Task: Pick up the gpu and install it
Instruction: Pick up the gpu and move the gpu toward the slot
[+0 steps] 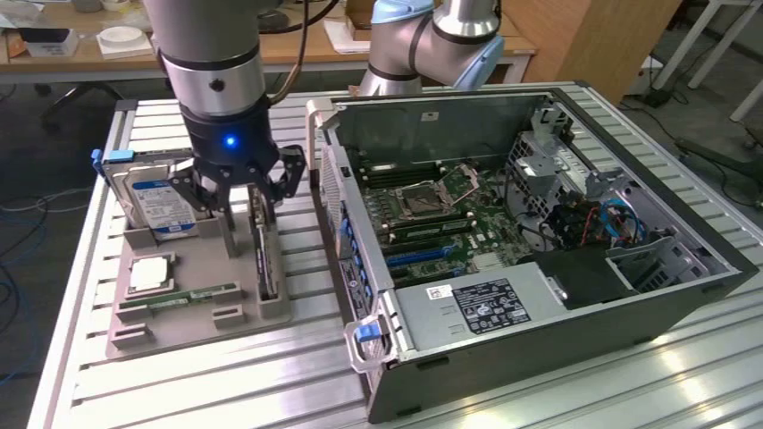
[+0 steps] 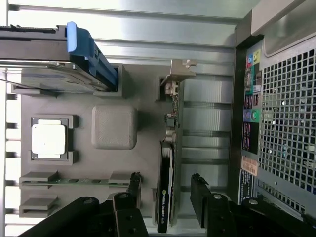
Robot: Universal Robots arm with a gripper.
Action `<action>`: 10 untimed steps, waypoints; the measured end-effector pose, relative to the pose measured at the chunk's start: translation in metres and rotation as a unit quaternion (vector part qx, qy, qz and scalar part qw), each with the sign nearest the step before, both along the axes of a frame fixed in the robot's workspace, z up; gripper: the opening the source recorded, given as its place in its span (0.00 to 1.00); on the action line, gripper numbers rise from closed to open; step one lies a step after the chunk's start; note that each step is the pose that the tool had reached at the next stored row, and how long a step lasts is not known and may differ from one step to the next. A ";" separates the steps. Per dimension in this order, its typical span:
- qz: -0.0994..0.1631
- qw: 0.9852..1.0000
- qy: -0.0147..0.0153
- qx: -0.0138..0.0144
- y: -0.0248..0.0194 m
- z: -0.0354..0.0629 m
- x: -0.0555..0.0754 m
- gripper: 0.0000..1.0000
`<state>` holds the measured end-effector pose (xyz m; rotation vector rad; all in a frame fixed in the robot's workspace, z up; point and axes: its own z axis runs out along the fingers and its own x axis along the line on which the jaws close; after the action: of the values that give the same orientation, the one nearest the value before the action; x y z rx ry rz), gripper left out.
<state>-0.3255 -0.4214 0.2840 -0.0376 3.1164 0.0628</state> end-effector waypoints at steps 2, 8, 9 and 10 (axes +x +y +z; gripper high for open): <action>0.000 1.000 0.000 0.000 -0.0001 -0.0036 0.000 0.53; -0.002 1.000 -0.001 0.000 -0.0001 -0.0146 0.001 0.53; -0.002 1.000 -0.001 0.000 -0.0001 -0.0163 0.001 0.53; -0.002 1.000 -0.001 0.000 -0.0001 -0.0181 0.001 0.53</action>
<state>-0.3240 -0.4215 0.2659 -0.0307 3.1143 0.0627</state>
